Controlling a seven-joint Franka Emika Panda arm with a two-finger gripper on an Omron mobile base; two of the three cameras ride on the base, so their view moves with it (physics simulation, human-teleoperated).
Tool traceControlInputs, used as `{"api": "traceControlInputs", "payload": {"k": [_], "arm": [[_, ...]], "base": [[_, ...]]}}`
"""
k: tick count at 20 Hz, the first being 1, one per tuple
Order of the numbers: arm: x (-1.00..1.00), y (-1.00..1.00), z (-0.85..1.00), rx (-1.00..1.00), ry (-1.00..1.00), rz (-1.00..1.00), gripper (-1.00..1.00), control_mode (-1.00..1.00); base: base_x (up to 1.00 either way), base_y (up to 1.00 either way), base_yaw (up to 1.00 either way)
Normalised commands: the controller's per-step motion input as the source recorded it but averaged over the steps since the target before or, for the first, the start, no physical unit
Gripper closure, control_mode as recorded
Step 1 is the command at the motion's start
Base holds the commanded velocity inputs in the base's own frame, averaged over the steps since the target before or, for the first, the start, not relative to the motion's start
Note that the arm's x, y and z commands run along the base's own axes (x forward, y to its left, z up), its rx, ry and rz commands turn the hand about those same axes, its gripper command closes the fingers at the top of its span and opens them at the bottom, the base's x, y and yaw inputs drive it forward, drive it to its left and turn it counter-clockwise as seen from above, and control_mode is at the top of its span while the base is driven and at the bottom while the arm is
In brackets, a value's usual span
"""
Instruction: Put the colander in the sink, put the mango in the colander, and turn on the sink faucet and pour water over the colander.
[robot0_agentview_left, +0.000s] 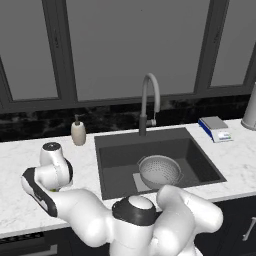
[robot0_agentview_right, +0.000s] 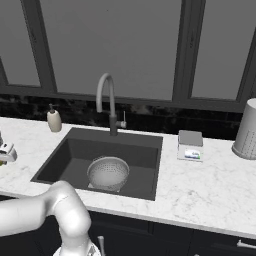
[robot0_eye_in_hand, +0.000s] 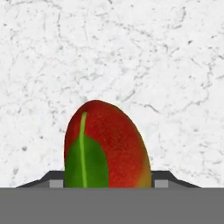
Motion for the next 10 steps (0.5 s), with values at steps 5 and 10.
{"api": "traceControlInputs", "payload": {"k": [5,10], "arm": [[0.00,0.04,-0.02,0.00,0.00,0.00,1.00,-1.00],[0.03,-0.02,-0.02,0.00,0.00,0.00,1.00,-1.00]], "base": [[0.00,0.00,0.00],[0.00,0.00,0.00]]}}
